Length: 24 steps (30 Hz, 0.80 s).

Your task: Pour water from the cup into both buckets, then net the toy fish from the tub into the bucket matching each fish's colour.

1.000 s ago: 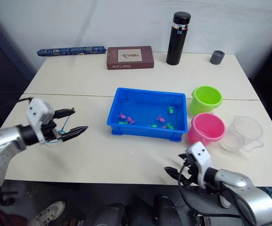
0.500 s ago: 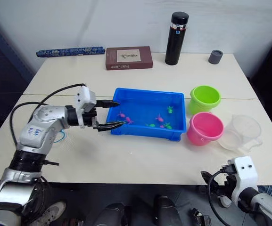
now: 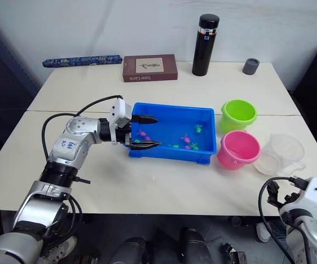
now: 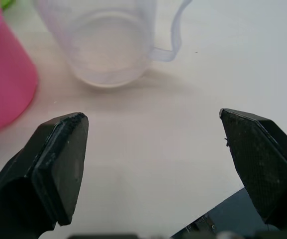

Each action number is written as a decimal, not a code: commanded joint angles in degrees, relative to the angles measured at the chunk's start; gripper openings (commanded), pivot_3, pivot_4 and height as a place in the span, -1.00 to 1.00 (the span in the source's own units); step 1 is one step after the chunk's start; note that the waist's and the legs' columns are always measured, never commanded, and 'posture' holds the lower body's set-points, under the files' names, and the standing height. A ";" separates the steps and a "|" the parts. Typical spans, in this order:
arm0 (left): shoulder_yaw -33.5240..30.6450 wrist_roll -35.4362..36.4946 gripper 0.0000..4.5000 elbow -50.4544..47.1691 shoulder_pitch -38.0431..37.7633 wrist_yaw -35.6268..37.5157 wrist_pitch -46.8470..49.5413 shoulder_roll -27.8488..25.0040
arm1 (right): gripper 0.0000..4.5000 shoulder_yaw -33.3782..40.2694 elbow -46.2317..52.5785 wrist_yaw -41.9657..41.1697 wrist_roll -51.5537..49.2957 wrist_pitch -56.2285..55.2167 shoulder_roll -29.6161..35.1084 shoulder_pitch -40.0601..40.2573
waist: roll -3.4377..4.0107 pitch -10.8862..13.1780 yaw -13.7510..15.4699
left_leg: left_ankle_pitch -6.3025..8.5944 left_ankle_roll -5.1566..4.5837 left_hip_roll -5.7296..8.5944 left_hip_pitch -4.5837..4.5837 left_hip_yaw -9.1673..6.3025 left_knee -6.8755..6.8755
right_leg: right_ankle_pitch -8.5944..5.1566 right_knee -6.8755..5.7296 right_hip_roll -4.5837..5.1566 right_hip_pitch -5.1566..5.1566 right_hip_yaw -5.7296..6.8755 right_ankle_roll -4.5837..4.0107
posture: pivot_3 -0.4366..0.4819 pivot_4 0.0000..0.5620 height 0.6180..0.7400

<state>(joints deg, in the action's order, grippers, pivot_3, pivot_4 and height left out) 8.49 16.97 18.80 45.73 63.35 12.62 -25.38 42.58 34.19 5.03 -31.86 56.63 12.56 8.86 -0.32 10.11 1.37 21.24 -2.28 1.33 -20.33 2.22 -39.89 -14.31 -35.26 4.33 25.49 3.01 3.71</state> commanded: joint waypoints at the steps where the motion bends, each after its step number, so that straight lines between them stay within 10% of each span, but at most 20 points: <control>1: -1.24 -0.03 1.00 -2.56 -0.99 -0.11 0.32 -0.83 | 1.00 2.25 -1.05 1.94 0.33 -0.31 0.46 -1.19 | 0.00 0.00 -0.08 | 0.00 -0.02 0.01 0.00 0.00 -0.02 | 0.00 -0.02 0.01 0.00 -0.01 0.00 | -0.05 -0.47 1.00; 24: -2.70 -0.31 1.00 -7.66 -3.25 -1.57 3.03 -4.62 | 1.00 1.75 -16.14 8.90 4.68 -9.93 0.79 -14.04 | 0.04 -0.01 -0.60 | -0.01 -0.12 0.02 0.00 0.01 0.00 | 0.00 -0.08 0.05 0.01 -0.05 0.00 | -0.05 -0.47 1.00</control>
<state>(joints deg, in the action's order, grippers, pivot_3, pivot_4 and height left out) 7.45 16.52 13.65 42.34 61.90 15.68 -29.31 43.72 17.53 13.51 -27.86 48.58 12.62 -4.90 -0.28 10.10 0.78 21.23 -2.40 1.35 -20.32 2.23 -39.89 -14.31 -35.34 4.38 25.50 2.96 3.71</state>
